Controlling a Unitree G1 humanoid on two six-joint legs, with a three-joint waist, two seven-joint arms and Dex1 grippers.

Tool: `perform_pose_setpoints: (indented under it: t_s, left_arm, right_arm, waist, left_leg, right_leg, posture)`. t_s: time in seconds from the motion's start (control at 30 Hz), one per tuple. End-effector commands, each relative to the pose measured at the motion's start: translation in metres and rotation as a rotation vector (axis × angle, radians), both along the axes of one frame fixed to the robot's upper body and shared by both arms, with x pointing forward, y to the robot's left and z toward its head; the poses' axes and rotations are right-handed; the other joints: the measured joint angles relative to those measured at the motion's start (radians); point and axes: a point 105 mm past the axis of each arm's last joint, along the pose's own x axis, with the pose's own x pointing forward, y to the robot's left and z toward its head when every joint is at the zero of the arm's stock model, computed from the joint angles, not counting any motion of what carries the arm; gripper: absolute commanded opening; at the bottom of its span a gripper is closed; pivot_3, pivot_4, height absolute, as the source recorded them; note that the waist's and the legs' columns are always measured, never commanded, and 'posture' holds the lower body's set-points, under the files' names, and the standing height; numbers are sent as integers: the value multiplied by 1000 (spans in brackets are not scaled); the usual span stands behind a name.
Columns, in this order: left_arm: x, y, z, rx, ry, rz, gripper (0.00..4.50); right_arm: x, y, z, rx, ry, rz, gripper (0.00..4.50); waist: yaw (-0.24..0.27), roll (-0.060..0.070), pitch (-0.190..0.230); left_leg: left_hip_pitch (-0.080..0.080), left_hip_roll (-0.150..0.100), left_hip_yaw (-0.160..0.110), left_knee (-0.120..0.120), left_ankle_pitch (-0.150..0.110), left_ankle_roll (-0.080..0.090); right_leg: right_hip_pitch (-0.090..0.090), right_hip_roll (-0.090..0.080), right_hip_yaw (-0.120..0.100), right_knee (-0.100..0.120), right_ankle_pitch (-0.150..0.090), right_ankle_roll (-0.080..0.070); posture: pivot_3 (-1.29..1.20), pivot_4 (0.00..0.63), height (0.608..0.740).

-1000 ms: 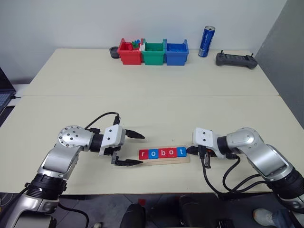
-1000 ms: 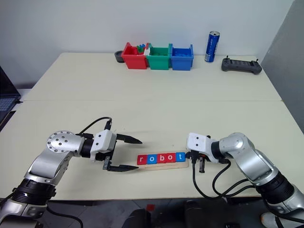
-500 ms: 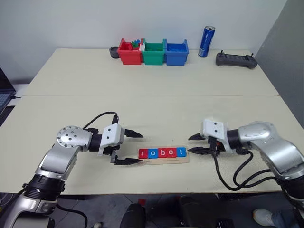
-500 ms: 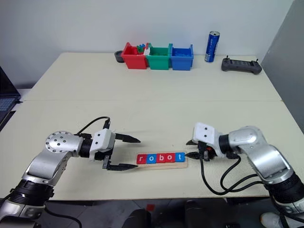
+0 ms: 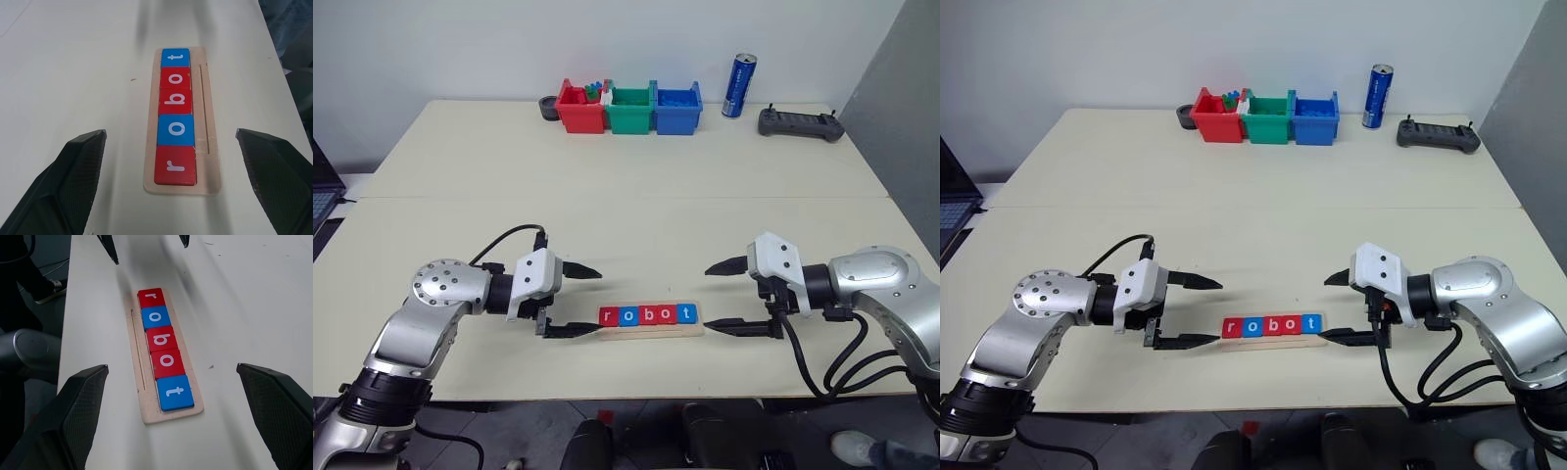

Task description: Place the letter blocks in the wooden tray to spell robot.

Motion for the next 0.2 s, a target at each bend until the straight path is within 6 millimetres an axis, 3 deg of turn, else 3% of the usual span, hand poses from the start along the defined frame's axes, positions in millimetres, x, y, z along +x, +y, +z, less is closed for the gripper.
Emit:
perform_pose_setpoints:
  t_s: [0.03, 0.2]
  left_arm:
    - [0, -1, 14, -21, -44, 7, 4500]
    - [-1, -3, 14, -34, -38, 3, 4500]
  right_arm:
    - [1, -2, 6, -2, -44, -1, 4473]
    - [5, -4, 4, -14, -60, -14, 4473]
  waist:
    - [0, 0, 0]
    - [0, 0, 0]
  left_leg:
    - [0, 0, 0, 0, 0, 0]
    - [0, 0, 0, 0, 0, 0]
  right_leg:
    - [0, 0, 0, 0, 0, 0]
    - [0, 0, 0, 0, 0, 0]
  posture:
    - [0, 150, 740]
    - [0, 150, 740]
